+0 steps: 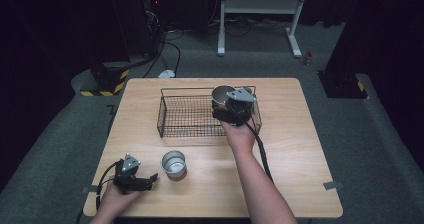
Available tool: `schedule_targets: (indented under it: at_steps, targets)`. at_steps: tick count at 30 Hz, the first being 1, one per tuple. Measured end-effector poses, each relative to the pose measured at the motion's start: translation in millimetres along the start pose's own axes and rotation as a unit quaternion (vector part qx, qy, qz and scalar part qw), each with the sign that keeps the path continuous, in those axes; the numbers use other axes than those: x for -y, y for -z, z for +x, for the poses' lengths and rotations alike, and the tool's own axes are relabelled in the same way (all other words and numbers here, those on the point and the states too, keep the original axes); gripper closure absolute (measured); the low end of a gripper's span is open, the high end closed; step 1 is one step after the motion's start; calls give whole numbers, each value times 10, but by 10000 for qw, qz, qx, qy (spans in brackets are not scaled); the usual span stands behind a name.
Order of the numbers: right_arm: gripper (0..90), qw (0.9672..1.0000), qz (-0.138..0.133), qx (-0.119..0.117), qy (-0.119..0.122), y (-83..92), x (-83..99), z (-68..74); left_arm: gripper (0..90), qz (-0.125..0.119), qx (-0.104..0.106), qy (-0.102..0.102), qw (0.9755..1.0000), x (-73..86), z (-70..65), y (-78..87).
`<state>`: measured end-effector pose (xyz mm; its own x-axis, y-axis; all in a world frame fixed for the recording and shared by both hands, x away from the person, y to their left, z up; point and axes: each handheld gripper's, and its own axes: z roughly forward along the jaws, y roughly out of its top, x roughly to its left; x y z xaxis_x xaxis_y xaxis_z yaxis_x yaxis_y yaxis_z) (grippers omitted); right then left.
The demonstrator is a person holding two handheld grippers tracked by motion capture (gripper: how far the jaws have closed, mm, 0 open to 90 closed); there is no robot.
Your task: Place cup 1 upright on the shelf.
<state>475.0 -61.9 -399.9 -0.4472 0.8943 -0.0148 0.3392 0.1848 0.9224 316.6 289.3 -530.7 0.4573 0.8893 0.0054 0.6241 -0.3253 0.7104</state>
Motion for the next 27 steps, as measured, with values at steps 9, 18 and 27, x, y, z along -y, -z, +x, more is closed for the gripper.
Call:
schedule_targets:
  at_steps: [9,18,27]
  targets:
    - [139,9999,47,53,-134,-144,-33,-46,21,3,-14,-31,10000,-1,4,1]
    - [139,9998,171,91,-108,-326,-15,-40,21,3,-11,-32,10000,-1,5,1]
    - [139,9990,355,147,-237,-466,40,-50,21,-11,-3,-11,10000,0,3,-1]
